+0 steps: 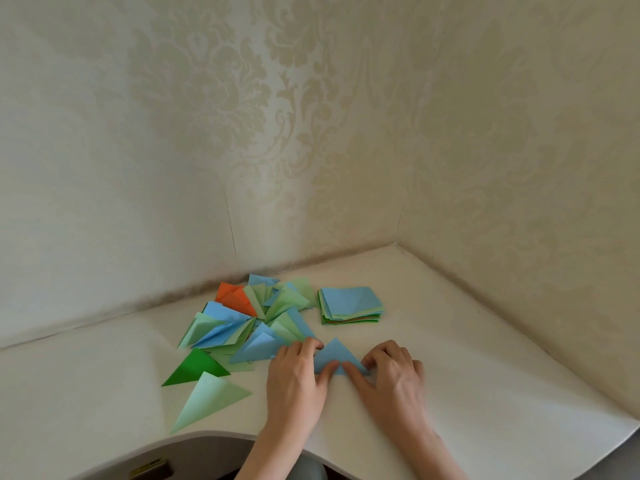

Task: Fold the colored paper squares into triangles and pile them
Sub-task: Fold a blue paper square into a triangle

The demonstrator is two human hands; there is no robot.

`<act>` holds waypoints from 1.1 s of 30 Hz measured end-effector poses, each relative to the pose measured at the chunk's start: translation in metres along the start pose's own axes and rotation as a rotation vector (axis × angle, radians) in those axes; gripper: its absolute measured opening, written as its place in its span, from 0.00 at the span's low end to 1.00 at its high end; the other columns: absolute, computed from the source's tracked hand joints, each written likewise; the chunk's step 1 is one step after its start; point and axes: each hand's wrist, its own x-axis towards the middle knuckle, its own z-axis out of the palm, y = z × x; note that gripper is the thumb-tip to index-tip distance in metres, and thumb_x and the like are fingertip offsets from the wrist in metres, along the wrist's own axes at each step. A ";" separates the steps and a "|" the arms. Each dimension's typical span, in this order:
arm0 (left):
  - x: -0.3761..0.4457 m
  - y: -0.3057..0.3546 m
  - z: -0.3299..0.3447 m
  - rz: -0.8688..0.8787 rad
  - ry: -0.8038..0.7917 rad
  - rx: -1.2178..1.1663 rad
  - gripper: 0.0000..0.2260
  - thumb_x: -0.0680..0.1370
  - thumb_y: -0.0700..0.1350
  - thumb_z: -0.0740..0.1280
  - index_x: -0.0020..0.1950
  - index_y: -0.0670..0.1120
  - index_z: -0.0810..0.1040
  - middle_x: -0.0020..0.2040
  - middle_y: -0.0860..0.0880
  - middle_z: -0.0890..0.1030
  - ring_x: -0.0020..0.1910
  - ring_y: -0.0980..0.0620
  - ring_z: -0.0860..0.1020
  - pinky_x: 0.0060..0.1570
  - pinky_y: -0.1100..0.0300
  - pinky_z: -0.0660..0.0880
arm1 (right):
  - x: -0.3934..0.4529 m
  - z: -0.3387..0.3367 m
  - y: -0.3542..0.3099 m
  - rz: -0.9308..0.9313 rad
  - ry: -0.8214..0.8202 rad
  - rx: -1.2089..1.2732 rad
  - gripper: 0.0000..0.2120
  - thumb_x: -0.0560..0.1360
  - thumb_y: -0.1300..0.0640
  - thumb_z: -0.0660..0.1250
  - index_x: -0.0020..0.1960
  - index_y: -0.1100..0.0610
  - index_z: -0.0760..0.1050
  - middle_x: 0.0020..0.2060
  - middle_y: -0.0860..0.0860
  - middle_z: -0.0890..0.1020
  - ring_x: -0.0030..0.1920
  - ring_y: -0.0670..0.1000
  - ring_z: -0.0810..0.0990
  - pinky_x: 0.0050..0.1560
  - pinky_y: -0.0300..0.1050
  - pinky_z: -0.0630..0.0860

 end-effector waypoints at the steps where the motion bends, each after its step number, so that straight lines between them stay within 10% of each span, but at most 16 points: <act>1: 0.000 0.000 0.000 -0.005 -0.003 -0.013 0.14 0.68 0.51 0.77 0.48 0.50 0.78 0.39 0.54 0.77 0.37 0.51 0.76 0.35 0.55 0.75 | 0.000 0.000 0.000 0.001 -0.002 -0.007 0.17 0.66 0.33 0.61 0.32 0.46 0.71 0.34 0.43 0.71 0.34 0.48 0.75 0.36 0.43 0.68; 7: -0.001 -0.008 -0.002 -0.075 0.025 -0.208 0.12 0.70 0.40 0.76 0.48 0.49 0.77 0.42 0.58 0.72 0.41 0.56 0.74 0.41 0.58 0.75 | 0.001 -0.002 0.000 0.045 -0.017 0.045 0.19 0.62 0.44 0.76 0.37 0.46 0.66 0.36 0.42 0.70 0.36 0.50 0.76 0.36 0.44 0.66; 19: 0.000 -0.015 -0.013 -0.081 0.006 -0.233 0.11 0.73 0.31 0.68 0.45 0.47 0.79 0.42 0.56 0.77 0.42 0.57 0.77 0.44 0.68 0.73 | -0.001 -0.004 0.000 0.081 -0.041 0.084 0.11 0.67 0.57 0.74 0.40 0.49 0.71 0.38 0.44 0.75 0.39 0.51 0.76 0.38 0.45 0.65; 27: -0.002 0.015 -0.008 -0.036 -0.026 0.078 0.14 0.70 0.48 0.76 0.51 0.45 0.78 0.42 0.48 0.77 0.39 0.47 0.75 0.36 0.55 0.75 | 0.000 -0.005 -0.003 0.102 -0.062 0.068 0.11 0.66 0.53 0.75 0.40 0.48 0.73 0.38 0.44 0.75 0.39 0.51 0.77 0.39 0.45 0.66; 33: 0.008 0.025 -0.006 -0.186 -0.119 0.060 0.15 0.76 0.48 0.69 0.61 0.48 0.73 0.54 0.49 0.76 0.53 0.48 0.72 0.53 0.57 0.70 | 0.000 -0.006 -0.002 0.099 -0.075 0.071 0.10 0.66 0.53 0.75 0.40 0.48 0.74 0.38 0.45 0.76 0.39 0.51 0.77 0.39 0.45 0.66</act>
